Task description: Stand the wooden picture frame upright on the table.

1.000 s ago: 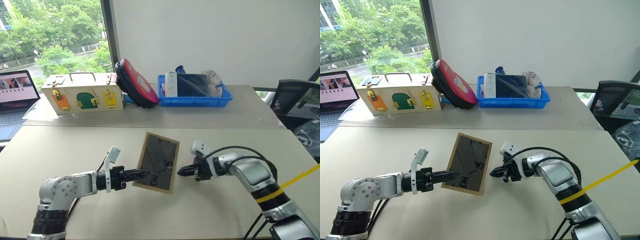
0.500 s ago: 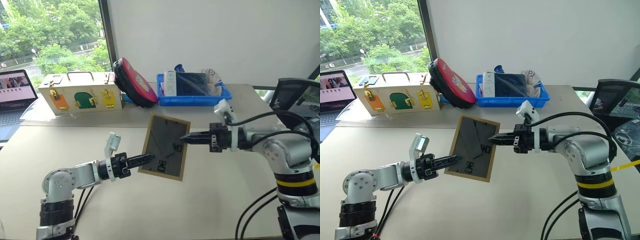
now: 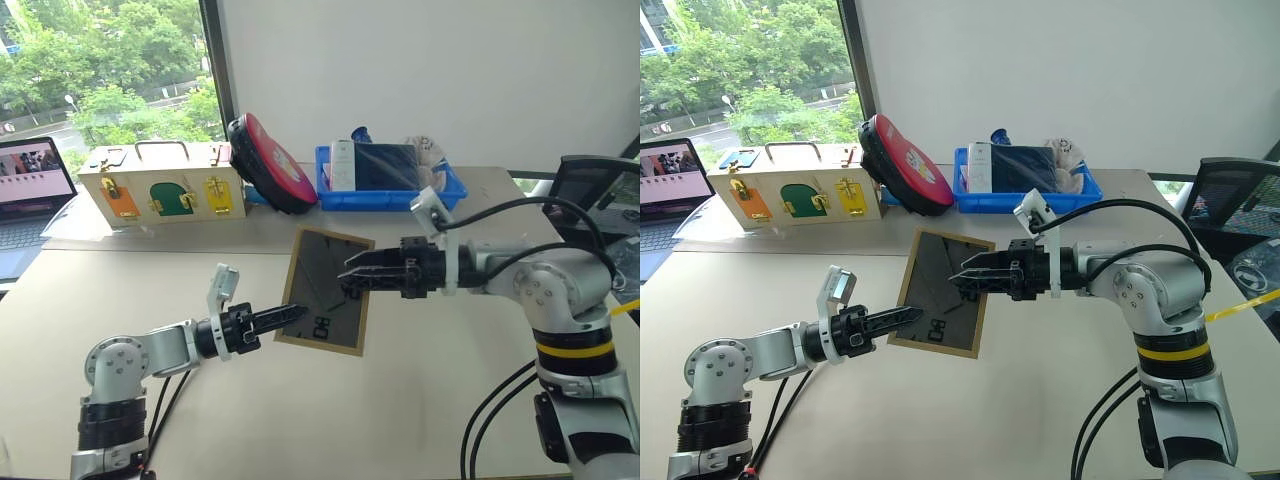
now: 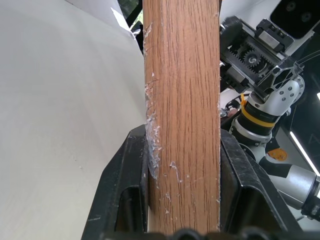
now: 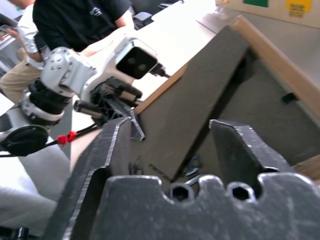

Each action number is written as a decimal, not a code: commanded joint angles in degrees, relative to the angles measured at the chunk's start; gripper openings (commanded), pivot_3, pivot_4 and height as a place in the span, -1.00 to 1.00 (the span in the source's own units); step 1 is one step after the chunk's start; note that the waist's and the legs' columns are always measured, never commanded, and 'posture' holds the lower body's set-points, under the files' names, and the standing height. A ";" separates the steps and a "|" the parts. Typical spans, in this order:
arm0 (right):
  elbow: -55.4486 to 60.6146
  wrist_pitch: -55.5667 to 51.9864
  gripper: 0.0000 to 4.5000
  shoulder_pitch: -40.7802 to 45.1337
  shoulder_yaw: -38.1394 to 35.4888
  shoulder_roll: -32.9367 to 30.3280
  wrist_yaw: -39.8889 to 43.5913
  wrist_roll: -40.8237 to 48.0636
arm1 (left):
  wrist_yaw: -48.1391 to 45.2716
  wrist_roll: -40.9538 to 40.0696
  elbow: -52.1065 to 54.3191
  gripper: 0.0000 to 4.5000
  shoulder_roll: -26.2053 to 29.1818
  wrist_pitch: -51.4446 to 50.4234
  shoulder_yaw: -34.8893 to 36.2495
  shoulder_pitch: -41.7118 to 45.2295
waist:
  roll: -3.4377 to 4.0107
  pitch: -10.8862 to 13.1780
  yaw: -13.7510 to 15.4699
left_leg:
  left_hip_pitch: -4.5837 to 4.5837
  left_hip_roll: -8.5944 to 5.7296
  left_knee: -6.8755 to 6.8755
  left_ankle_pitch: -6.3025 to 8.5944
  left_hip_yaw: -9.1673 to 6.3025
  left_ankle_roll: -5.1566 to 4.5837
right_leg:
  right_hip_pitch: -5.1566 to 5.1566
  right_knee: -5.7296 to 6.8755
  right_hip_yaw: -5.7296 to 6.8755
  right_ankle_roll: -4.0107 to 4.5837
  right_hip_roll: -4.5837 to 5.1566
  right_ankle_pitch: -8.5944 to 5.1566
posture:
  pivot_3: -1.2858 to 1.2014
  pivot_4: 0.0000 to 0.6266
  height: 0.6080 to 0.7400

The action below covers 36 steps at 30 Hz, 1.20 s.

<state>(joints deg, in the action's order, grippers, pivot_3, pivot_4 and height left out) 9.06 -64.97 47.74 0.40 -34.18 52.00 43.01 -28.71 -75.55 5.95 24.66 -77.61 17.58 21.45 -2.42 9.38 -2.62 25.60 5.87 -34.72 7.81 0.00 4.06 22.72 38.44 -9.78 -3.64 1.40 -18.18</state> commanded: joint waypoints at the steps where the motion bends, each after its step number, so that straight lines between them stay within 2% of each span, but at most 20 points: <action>1: -1.44 4.38 0.70 1.76 3.06 1.10 -0.94 -3.68 | -2.09 -1.14 2.05 -0.48 0.63 1.71 -0.19 -0.11 | 0.00 0.00 -0.13 | 0.01 0.00 0.01 0.00 0.00 0.00 | 0.02 0.00 0.00 0.00 0.00 0.00 | 0.03 -0.52 0.68; 6: -1.41 5.16 0.70 2.03 5.89 3.18 0.08 -4.33 | -2.45 -0.74 1.92 -0.48 0.47 2.16 -0.94 0.36 | 0.01 0.00 0.06 | 0.22 0.00 0.00 0.00 0.00 0.00 | 0.23 0.03 0.00 0.00 0.00 0.01 | 0.03 -0.52 0.68; 12: 2.72 4.01 0.70 0.44 6.32 4.97 2.41 -0.78 | -2.29 -0.36 2.10 -0.48 0.60 2.60 -2.04 0.85 | 0.01 0.00 0.19 | 0.49 0.00 -0.03 -0.01 -0.01 0.01 | 0.47 0.11 0.01 0.00 0.00 0.02 | 0.03 -0.52 0.68; 23: 10.40 3.22 0.70 -2.91 1.06 -1.98 9.11 8.49 | -1.66 -0.28 1.46 -0.48 1.86 3.20 -1.48 1.34 | 0.01 0.01 0.37 | 0.53 0.00 -0.09 -0.01 -0.01 0.01 | 0.47 0.11 0.03 -0.02 0.00 0.03 | 0.03 -0.52 0.68; 25: 11.14 4.36 0.70 -3.75 1.69 -2.98 9.13 7.46 | -1.34 -0.34 1.52 -0.48 1.64 3.26 -1.59 1.37 | 0.01 0.01 0.23 | 0.52 0.00 -0.09 -0.01 -0.02 0.01 | 0.47 0.11 0.03 -0.01 0.00 0.03 | 0.03 -0.52 0.68; 30: 12.72 11.50 0.70 -10.94 3.60 -10.75 6.77 -3.24 | -0.10 -4.63 3.24 -0.48 3.01 0.59 -1.72 1.16 | 0.01 0.01 0.48 | 0.54 0.00 -0.10 -0.01 -0.02 0.00 | 0.47 0.08 0.03 -0.02 0.01 0.03 | 0.03 -0.52 0.68; 31: 12.63 14.91 0.70 -12.33 2.84 -11.63 6.08 -5.73 | 0.21 -4.15 3.16 -0.48 3.61 0.86 -1.66 1.20 | 0.01 0.01 0.48 | 0.55 -0.01 -0.10 -0.01 -0.02 0.01 | 0.48 0.07 0.03 -0.02 0.02 0.03 | 0.03 -0.52 0.68; 33: 12.26 14.92 0.70 -13.17 -2.01 -11.50 1.93 -5.67 | 1.89 -2.26 1.61 -0.48 4.31 2.19 -1.16 1.88 | 0.02 0.01 0.42 | 0.54 -0.02 -0.10 -0.01 -0.02 0.00 | 0.50 0.07 0.03 -0.02 0.02 0.03 | 0.03 -0.52 0.68; 36: 15.87 21.23 0.70 -15.96 -6.99 -12.61 0.16 -8.34 | 3.78 -5.25 -1.37 -0.48 4.01 1.91 0.25 3.30 | 0.02 0.01 0.38 | 0.54 -0.02 -0.13 -0.02 -0.02 0.02 | 0.50 0.09 0.03 -0.04 0.01 0.06 | 0.03 -0.52 0.68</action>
<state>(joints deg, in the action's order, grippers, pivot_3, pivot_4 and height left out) 20.93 -49.13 32.24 -2.02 -45.66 53.65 36.57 -25.37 -76.81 5.16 28.84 -76.33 15.35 22.99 -2.40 9.40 -2.24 26.15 5.85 -34.84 7.79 -0.02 4.07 23.22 38.53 -9.75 -3.68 1.42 -18.12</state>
